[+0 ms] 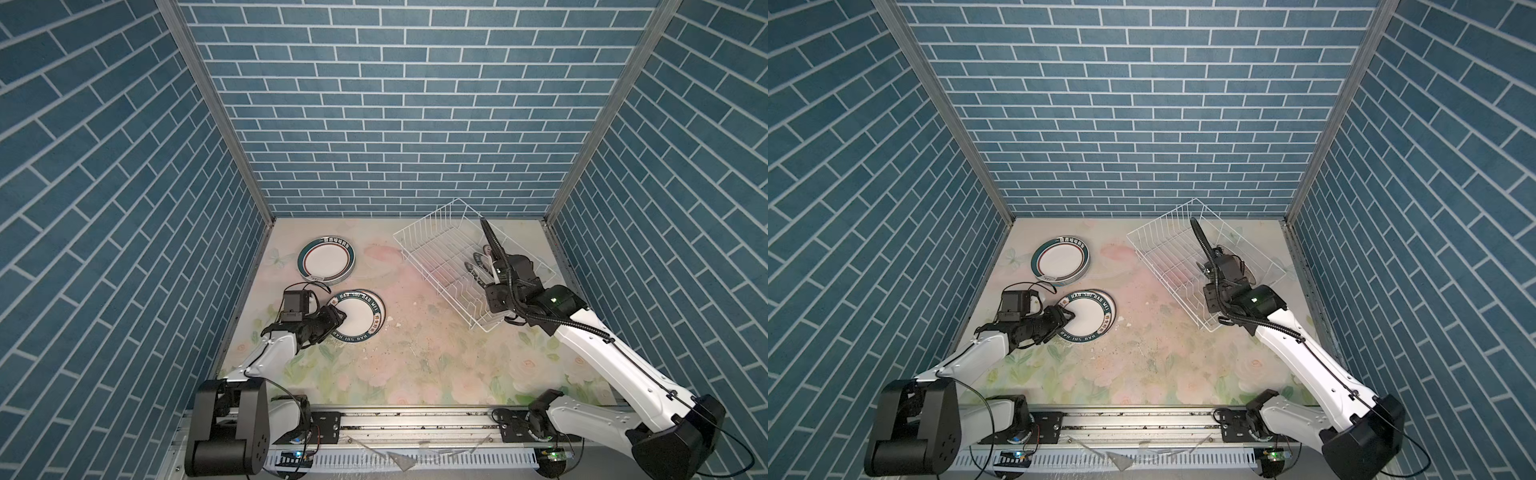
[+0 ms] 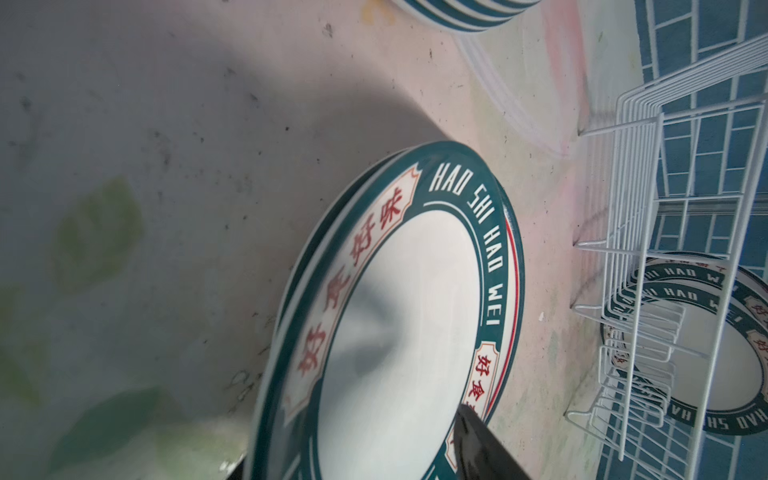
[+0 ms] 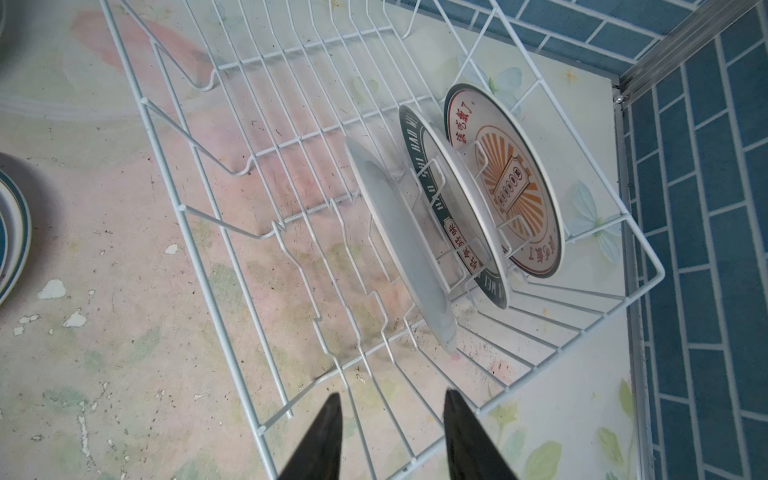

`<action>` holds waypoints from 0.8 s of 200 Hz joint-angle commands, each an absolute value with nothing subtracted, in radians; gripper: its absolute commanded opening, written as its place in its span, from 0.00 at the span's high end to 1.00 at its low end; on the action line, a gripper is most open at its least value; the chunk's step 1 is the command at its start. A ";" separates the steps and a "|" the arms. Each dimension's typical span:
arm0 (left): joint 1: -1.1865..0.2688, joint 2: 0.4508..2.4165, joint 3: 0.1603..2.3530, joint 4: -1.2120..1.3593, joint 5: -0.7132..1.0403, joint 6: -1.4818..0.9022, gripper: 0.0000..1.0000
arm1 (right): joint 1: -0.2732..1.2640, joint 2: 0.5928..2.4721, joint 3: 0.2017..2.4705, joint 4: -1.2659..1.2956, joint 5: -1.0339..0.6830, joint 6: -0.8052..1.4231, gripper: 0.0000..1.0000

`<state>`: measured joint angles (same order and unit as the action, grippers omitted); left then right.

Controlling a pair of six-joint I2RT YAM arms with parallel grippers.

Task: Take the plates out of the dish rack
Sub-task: 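Lower the green-rimmed plate flat onto the sunburst plate and open the left gripper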

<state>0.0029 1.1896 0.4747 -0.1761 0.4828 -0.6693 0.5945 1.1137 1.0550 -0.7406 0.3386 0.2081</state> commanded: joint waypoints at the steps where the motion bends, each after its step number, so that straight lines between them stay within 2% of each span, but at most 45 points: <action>1: -0.011 1.201 0.507 -0.290 0.415 -0.622 0.37 | 0.588 1.122 1.024 -0.724 0.317 0.175 0.58; 51: -0.030 1.197 0.534 -0.336 0.390 -0.614 0.36 | 0.584 1.125 1.016 -0.712 0.302 0.171 0.58; 120: -0.040 1.121 0.574 -0.440 0.340 -0.598 0.30 | 0.581 1.121 1.009 -0.707 0.290 0.168 0.58; 160: -0.040 1.137 0.574 -0.422 0.343 -0.595 0.29 | 0.580 1.123 1.008 -0.707 0.279 0.162 0.58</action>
